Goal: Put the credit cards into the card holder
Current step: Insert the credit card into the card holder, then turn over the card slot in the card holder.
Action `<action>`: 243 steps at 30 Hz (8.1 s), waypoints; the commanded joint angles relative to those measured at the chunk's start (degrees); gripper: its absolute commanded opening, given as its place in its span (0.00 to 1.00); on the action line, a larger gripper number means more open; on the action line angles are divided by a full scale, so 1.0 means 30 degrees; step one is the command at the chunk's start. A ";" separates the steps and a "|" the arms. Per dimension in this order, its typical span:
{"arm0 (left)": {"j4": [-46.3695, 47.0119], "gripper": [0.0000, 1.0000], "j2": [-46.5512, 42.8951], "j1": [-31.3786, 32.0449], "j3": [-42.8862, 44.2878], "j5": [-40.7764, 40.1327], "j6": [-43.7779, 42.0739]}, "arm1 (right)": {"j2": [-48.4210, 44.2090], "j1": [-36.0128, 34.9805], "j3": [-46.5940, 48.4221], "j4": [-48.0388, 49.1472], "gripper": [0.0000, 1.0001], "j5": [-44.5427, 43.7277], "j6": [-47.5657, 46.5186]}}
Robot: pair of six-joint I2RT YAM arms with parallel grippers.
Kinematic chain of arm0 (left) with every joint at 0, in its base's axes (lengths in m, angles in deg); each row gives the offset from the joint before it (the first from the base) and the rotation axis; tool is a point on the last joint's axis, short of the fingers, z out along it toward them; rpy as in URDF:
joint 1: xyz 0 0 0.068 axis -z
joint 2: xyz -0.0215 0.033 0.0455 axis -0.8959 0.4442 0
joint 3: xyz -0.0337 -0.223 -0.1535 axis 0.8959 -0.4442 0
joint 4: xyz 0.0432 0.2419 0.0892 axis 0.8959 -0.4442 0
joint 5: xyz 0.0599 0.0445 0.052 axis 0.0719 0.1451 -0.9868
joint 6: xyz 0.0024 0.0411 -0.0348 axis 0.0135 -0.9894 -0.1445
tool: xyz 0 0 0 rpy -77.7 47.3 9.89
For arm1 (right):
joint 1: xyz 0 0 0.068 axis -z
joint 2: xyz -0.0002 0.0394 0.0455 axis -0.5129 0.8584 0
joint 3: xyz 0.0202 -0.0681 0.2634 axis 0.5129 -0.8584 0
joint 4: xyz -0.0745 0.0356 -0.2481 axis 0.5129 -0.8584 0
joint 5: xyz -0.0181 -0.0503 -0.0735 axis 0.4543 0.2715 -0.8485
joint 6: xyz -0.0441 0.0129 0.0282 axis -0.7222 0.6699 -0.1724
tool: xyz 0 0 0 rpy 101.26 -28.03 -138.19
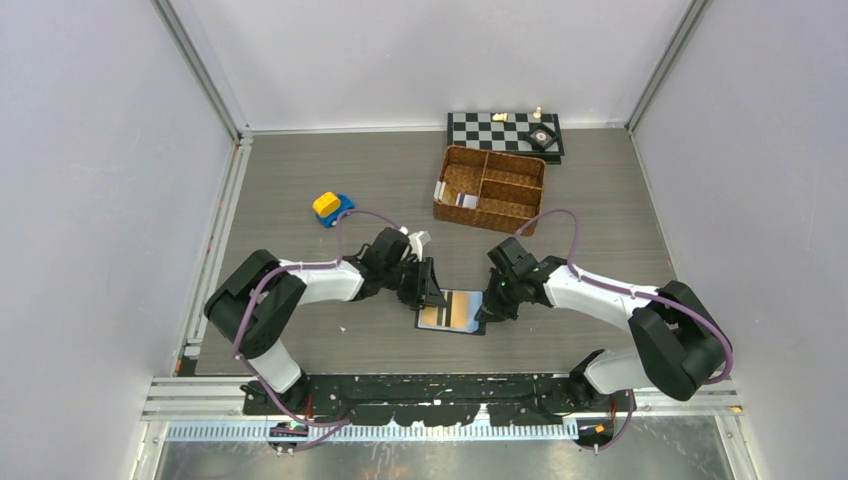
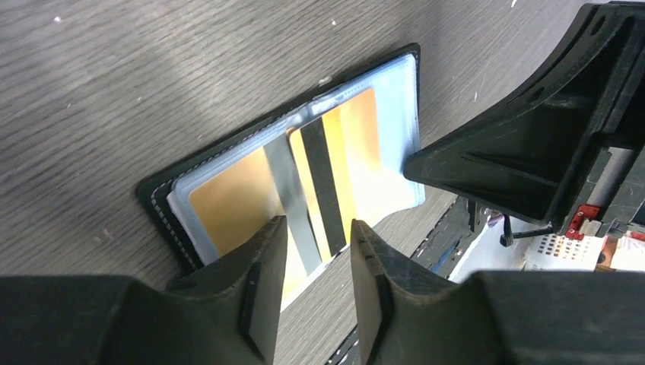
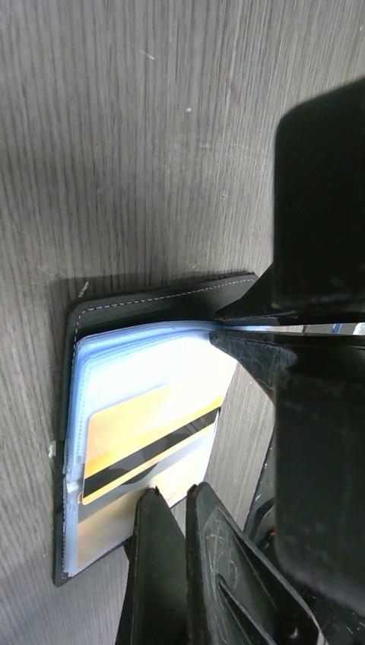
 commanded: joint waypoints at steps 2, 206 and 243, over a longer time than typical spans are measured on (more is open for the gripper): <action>-0.1477 0.41 -0.0777 -0.0013 0.0444 -0.0780 -0.0931 | -0.0552 -0.0082 0.0503 -0.0435 0.01 -0.0602 -0.0289; -0.7563 0.52 -0.1568 0.1042 0.1623 -0.5586 -0.3621 | -0.0827 -0.0654 -0.0164 0.3302 0.17 0.0601 0.0931; -0.6681 0.56 -0.3781 0.0001 0.0359 -0.5575 -0.3330 | 0.0654 -0.2771 0.3447 0.2246 0.17 -0.1312 -0.0211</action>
